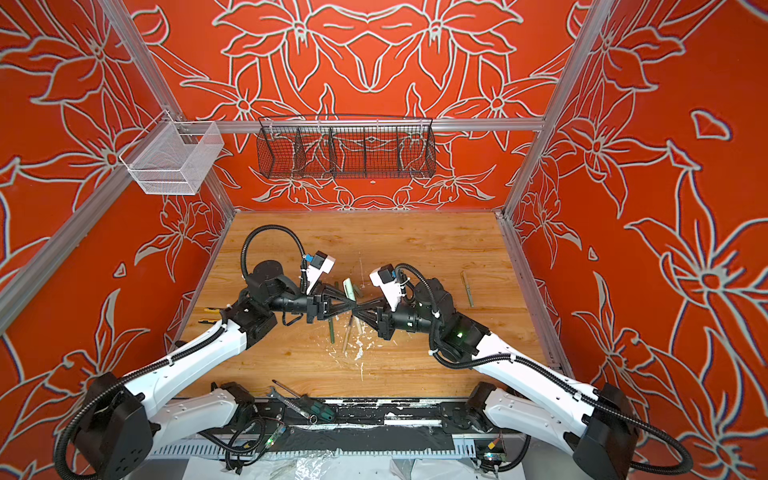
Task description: Insert the pens into the pen caps
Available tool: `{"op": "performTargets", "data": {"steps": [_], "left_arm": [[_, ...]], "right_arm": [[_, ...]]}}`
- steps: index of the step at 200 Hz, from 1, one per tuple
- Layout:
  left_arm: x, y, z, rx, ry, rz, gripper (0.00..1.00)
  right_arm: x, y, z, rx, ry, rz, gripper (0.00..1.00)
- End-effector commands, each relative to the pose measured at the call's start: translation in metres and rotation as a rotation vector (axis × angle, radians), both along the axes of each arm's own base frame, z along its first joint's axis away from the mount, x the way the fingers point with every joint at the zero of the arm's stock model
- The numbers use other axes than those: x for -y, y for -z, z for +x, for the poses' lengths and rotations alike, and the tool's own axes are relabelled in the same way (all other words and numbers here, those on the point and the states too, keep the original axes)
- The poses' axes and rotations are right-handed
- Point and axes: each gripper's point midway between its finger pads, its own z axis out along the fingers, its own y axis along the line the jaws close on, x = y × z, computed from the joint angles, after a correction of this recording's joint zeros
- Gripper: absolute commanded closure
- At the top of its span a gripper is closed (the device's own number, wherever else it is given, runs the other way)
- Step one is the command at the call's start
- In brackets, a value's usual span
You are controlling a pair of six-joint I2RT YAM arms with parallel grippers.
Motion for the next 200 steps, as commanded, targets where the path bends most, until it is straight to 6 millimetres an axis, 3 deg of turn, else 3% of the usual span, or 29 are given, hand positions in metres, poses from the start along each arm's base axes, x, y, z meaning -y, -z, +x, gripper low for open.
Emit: {"op": "performTargets", "data": {"steps": [1, 48, 115, 200], "left_arm": [[0.0, 0.003, -0.001, 0.004, 0.012, 0.002, 0.87], [0.0, 0.001, -0.001, 0.019, 0.008, -0.001, 1.0], [-0.003, 0.0, -0.003, 0.036, -0.009, -0.006, 1.0], [-0.006, -0.002, -0.001, 0.053, -0.038, -0.012, 1.0]], "right_arm": [[-0.005, -0.029, -0.006, 0.059, -0.041, 0.054, 1.0], [-0.009, -0.026, -0.009, 0.047, -0.064, 0.047, 1.0], [-0.009, -0.023, -0.008, 0.043, -0.051, 0.041, 1.0], [-0.009, -0.01, -0.007, 0.016, -0.044, 0.025, 0.64]]}}
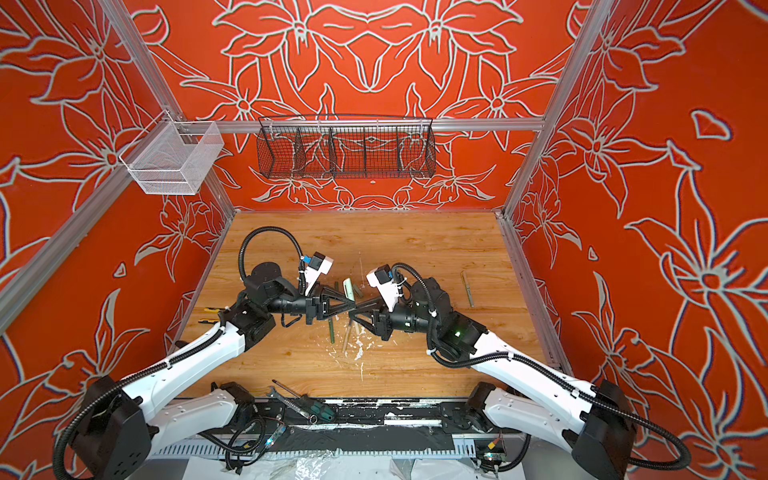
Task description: Insert the pens into the pen caps
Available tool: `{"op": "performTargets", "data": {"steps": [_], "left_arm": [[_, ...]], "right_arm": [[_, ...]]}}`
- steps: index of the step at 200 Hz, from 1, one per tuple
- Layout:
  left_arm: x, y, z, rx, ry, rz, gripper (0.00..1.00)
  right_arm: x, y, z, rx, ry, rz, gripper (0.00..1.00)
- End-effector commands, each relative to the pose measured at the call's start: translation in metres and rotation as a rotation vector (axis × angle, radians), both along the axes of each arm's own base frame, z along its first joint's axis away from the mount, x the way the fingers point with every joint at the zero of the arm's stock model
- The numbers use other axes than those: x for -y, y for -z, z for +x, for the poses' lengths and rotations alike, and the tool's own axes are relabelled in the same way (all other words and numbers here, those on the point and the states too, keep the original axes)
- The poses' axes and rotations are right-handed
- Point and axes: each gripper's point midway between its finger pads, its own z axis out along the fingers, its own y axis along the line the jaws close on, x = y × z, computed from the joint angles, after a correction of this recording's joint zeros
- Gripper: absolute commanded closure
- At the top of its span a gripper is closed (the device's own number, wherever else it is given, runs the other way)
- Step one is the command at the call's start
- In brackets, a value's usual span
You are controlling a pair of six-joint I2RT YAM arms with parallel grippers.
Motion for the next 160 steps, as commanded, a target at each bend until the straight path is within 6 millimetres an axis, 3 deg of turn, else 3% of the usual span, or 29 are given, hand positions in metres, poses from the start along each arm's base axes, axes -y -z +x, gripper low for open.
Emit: {"op": "performTargets", "data": {"steps": [1, 29, 75, 120, 160], "left_arm": [[-0.003, -0.006, -0.002, 0.047, -0.008, -0.015, 1.0], [-0.004, -0.009, 0.0, 0.047, -0.014, -0.023, 1.0], [-0.008, -0.016, 0.0, 0.056, -0.015, -0.048, 1.0], [-0.01, -0.018, 0.0, 0.054, -0.012, -0.056, 1.0], [-0.009, -0.016, -0.001, 0.048, -0.004, -0.061, 1.0]], "right_arm": [[-0.004, -0.011, -0.004, 0.029, -0.026, 0.031, 0.64], [-0.005, -0.004, -0.001, 0.022, -0.023, 0.014, 0.58], [-0.011, 0.007, 0.004, 0.017, -0.022, -0.014, 0.56], [-0.015, 0.008, 0.006, 0.02, -0.034, -0.022, 0.67], [-0.016, 0.002, 0.009, 0.029, -0.024, 0.003, 0.72]]}}
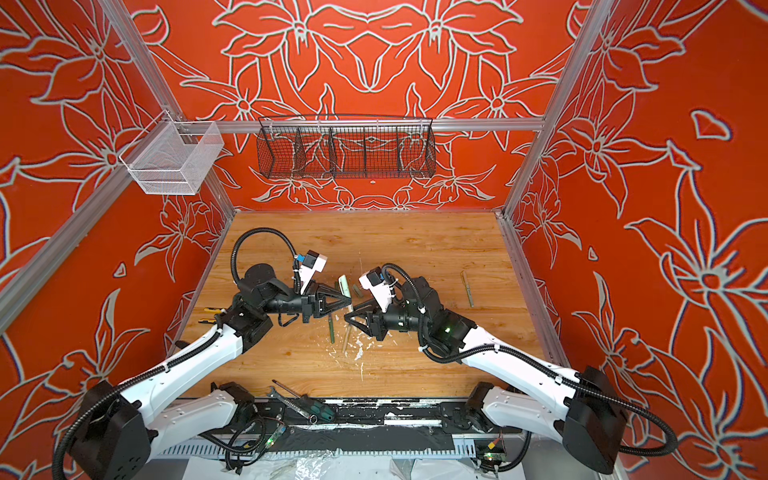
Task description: Insert the pens into the pen caps
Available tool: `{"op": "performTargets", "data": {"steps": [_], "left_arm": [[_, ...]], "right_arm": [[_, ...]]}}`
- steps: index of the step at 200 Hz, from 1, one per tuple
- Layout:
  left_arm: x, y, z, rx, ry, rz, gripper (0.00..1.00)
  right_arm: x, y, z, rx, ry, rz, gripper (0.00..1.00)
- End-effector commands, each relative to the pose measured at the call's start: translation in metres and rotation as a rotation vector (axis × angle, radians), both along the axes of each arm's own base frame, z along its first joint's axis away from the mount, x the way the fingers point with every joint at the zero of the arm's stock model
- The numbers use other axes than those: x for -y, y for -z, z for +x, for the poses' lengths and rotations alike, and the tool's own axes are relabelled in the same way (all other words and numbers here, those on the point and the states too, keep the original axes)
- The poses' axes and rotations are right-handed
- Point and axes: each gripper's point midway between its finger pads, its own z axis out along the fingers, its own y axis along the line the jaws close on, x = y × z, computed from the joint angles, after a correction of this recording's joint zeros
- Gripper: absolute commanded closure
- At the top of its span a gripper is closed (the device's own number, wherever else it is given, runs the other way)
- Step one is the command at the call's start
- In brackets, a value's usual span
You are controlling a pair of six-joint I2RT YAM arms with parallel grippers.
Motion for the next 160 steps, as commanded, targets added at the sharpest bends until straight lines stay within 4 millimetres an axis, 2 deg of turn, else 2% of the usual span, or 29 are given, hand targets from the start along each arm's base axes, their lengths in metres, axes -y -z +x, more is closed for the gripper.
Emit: {"op": "performTargets", "data": {"steps": [1, 29, 48, 89, 101, 132, 146, 160], "left_arm": [[-0.001, -0.008, -0.005, 0.038, 0.024, -0.028, 1.0], [0.001, -0.011, -0.003, 0.038, 0.039, -0.033, 1.0], [0.0, -0.008, -0.004, 0.03, 0.034, -0.035, 1.0], [0.0, -0.007, -0.004, 0.03, 0.032, -0.024, 1.0], [0.0, -0.008, -0.004, 0.035, 0.028, -0.015, 0.87], [-0.005, -0.008, -0.003, 0.055, -0.014, 0.004, 0.45], [-0.006, -0.007, 0.0, 0.059, -0.04, 0.008, 0.3], [-0.007, -0.006, 0.001, 0.058, -0.05, 0.011, 0.22]], "right_arm": [[-0.004, -0.02, 0.002, 0.041, -0.003, 0.048, 0.72], [-0.005, -0.019, 0.006, 0.012, 0.019, 0.042, 0.92], [-0.005, -0.014, 0.006, -0.021, 0.023, 0.023, 1.0], [-0.002, -0.006, 0.003, -0.063, 0.026, 0.003, 1.0], [-0.002, -0.006, 0.001, -0.074, 0.021, -0.008, 1.0], [0.002, -0.011, -0.002, -0.081, 0.02, -0.017, 1.0], [0.003, -0.011, -0.004, -0.087, 0.017, -0.025, 1.0], [0.003, -0.011, -0.005, -0.088, 0.012, -0.032, 1.0]]}}
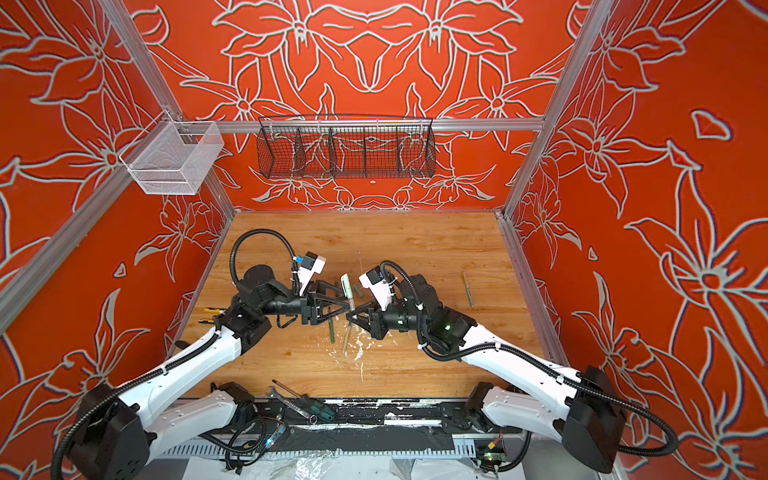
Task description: Insert the pens into the pen caps
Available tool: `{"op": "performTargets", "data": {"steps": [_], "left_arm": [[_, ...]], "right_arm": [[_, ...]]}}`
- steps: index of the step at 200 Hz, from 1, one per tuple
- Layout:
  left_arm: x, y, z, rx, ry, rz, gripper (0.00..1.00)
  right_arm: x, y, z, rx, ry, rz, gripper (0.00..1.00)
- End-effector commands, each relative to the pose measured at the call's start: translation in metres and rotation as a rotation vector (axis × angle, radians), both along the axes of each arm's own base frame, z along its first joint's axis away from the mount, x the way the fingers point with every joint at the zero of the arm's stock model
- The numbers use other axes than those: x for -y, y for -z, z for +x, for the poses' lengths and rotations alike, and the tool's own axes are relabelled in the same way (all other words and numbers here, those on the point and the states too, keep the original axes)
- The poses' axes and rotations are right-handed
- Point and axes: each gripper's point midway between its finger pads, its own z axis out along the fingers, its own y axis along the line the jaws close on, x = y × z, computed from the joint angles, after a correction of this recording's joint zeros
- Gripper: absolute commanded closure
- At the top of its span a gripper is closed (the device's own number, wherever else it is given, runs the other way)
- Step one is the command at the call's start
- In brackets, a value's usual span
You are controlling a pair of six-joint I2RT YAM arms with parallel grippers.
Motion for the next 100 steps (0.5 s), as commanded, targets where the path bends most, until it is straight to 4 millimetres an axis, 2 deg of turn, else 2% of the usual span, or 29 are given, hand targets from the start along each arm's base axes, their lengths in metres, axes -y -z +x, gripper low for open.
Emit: {"op": "performTargets", "data": {"steps": [1, 17, 36, 42, 63, 68, 100], "left_arm": [[-0.003, -0.008, 0.002, 0.053, -0.025, 0.0, 0.21], [-0.002, -0.008, 0.002, 0.051, -0.022, 0.003, 0.16], [-0.003, -0.008, 0.002, 0.051, -0.024, 0.008, 0.06], [-0.003, -0.01, 0.001, 0.057, -0.025, 0.007, 0.0], [-0.006, -0.008, 0.001, 0.061, -0.048, 0.034, 0.03], [-0.01, -0.017, -0.003, 0.091, -0.063, 0.031, 0.03], [-0.016, -0.021, -0.002, 0.105, -0.113, 0.057, 0.03]], "right_arm": [[0.002, -0.015, -0.003, 0.007, 0.002, 0.009, 1.0], [0.004, -0.018, -0.004, 0.017, 0.002, 0.011, 1.0], [0.005, -0.022, -0.004, 0.034, 0.0, 0.016, 1.0], [0.005, -0.022, -0.004, 0.035, 0.002, 0.013, 1.0], [0.004, -0.024, -0.004, 0.038, -0.005, 0.013, 1.0], [0.004, -0.024, -0.005, 0.037, -0.008, 0.013, 1.0], [0.005, -0.026, -0.008, 0.051, -0.024, 0.021, 1.0]]}}
